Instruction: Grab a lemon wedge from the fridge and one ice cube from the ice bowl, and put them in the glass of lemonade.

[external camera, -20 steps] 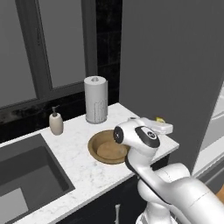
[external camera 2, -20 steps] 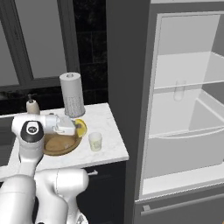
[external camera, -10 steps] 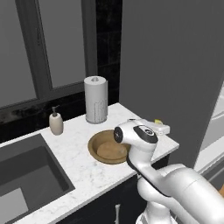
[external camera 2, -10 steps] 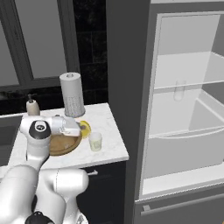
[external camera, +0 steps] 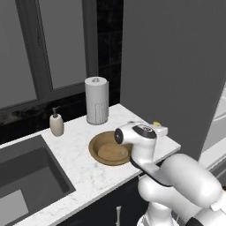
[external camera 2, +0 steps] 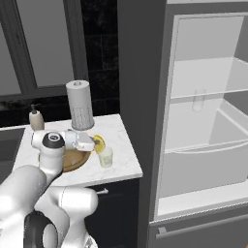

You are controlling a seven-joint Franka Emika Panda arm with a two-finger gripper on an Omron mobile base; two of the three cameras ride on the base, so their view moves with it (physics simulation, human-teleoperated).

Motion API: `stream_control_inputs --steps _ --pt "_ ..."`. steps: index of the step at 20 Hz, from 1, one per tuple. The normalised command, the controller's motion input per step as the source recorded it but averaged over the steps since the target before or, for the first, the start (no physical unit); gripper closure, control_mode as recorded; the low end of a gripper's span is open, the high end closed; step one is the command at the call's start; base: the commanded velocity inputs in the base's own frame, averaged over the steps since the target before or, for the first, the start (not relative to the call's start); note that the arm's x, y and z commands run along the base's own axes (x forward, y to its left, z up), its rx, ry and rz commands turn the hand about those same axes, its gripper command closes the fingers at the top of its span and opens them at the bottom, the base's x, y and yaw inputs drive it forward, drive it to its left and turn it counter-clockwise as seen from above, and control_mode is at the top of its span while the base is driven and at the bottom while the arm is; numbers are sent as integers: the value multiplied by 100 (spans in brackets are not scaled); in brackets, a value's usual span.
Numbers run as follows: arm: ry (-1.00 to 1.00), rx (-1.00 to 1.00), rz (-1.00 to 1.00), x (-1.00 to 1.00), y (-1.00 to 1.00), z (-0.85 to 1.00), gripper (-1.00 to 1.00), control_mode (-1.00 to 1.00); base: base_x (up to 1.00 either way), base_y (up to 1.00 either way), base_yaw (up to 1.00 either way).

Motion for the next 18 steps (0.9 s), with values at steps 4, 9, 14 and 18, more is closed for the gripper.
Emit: stream_control_inputs --steps 4,9,14,18 --pt "6 0 -5 29 0 -26 100 -100 0 0 0" --pt "5 0 -6 25 0 -21 100 -100 0 0 0" --pt "1 0 -6 27 0 -16 100 -100 0 0 0" --pt "0 0 -5 30 1 -16 100 -100 0 0 0"
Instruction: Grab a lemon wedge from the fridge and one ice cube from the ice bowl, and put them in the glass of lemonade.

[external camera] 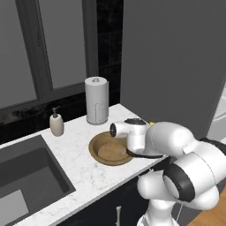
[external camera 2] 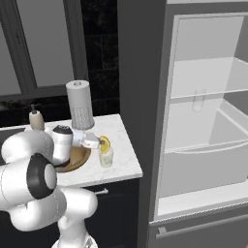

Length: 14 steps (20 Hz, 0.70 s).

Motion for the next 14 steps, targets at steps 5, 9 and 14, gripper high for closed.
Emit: stream_control_inputs --steps 5,9,14 --pt "0 0 -5 28 3 -24 100 -100 0 0 0" --pt "0 0 -4 6 9 -34 100 -100 0 0 0" --pt "-4 0 -3 -17 19 -32 100 -100 0 0 0"
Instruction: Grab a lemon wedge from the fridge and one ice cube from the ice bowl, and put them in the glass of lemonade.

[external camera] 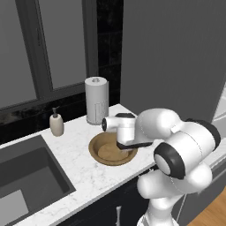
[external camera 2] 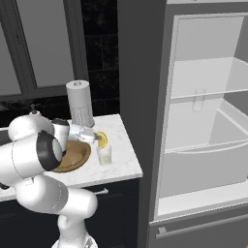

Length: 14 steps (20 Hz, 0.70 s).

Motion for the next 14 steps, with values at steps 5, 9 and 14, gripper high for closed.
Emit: stream_control_inputs --steps 5,9,14 --pt "-10 0 -3 -33 2 -24 100 -100 0 0 0" --pt "-18 0 -2 -34 -12 -4 100 -100 0 0 0" --pt "-20 0 -1 -15 -29 -3 100 -100 0 0 0"
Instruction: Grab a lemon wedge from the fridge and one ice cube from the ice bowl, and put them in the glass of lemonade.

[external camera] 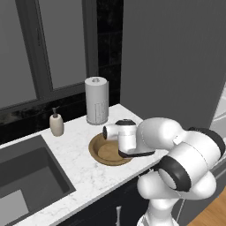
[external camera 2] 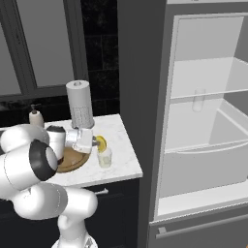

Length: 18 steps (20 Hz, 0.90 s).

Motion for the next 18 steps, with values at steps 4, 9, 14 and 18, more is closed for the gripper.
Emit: stream_control_inputs --steps 4,9,14,18 --pt "-18 0 0 0 -25 -6 100 -100 0 0 0" --pt "-10 0 -1 0 -5 -16 100 -100 0 0 0" --pt "0 0 -4 0 0 -15 100 -100 0 0 0" --pt "0 0 -5 0 0 -4 100 -100 0 0 0"
